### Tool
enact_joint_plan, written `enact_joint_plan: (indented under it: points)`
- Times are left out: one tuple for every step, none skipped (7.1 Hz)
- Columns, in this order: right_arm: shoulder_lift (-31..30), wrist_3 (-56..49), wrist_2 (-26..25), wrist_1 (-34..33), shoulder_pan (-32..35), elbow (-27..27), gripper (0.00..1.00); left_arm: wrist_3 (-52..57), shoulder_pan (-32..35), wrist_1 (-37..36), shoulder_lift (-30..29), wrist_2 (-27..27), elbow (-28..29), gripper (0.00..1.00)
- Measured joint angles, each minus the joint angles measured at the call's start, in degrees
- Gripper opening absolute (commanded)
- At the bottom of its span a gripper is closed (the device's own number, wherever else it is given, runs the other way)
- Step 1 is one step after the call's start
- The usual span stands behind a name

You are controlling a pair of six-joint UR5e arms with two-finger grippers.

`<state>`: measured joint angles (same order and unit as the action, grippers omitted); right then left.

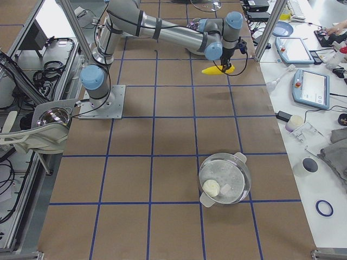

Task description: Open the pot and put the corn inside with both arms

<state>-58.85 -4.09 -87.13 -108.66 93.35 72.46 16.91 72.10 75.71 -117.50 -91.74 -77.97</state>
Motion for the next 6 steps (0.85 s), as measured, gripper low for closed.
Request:
enact_joint_plan:
  points:
    - [-0.03,7.85,-0.05,1.00,5.59,-2.46,0.22,0.65,-1.30,-7.24,1.33,0.78,-7.11,0.00]
    - [0.00,14.25,-0.08,1.29,10.12,-4.20,0.22,1.00,-2.49,-13.35,2.43,2.40,-13.62,0.00]
    - [0.20,18.72,-0.08,1.59,13.59,-6.11,0.21,1.36,-3.53,-17.03,3.34,4.12,-18.89,0.00]
    - [1.00,21.87,-0.08,1.98,16.48,-8.21,0.19,1.72,-4.04,-18.99,4.04,5.28,-22.08,0.99]
    - [2.41,24.38,-0.21,2.08,19.40,-9.91,0.19,2.15,-4.26,-20.13,4.47,5.69,-23.45,1.00]
    - [4.10,26.07,-0.47,1.51,22.02,-11.04,0.19,2.92,-4.39,-20.57,4.70,5.82,-23.57,1.00]
